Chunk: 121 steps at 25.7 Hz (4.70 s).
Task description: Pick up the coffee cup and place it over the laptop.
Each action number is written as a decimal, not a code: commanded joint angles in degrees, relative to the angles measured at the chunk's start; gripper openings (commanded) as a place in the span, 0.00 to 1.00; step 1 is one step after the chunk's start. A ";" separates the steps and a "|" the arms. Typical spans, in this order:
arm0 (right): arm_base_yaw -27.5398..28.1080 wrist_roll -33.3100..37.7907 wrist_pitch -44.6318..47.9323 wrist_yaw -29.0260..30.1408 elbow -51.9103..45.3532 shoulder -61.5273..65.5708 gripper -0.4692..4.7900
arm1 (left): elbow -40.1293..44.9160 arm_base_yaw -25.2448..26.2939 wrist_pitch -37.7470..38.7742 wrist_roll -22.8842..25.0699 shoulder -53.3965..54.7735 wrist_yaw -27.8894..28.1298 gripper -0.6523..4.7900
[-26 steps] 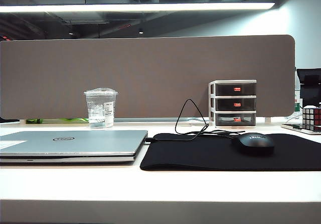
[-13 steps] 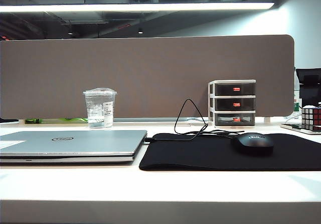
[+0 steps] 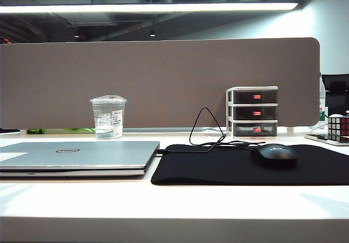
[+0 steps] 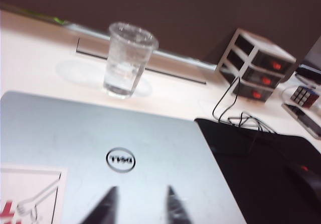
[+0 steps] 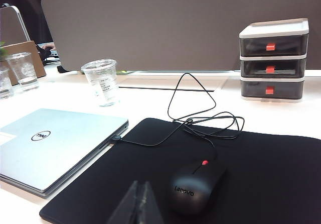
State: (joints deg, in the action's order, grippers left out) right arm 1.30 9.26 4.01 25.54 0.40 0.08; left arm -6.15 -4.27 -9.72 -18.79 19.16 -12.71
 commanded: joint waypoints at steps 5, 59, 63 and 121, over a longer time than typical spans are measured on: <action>-5.16 0.22 1.03 0.09 -0.33 -0.11 0.10 | -0.24 0.07 -17.75 0.39 13.55 -1.97 0.70; -16.13 -10.82 34.01 1.60 29.51 68.35 0.63 | -67.87 1.16 -35.47 24.83 108.52 -10.64 1.00; -16.13 -10.84 34.01 1.57 29.51 68.39 0.61 | -69.46 1.07 -33.99 24.79 110.20 -10.51 1.00; -16.15 -11.26 38.34 1.81 29.88 71.65 0.61 | -84.96 -0.20 -40.63 18.78 116.37 -16.94 0.51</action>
State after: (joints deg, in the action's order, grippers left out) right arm -14.81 -1.85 41.28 27.22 29.91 71.85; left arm -90.98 -4.43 -49.15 0.21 136.84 -27.86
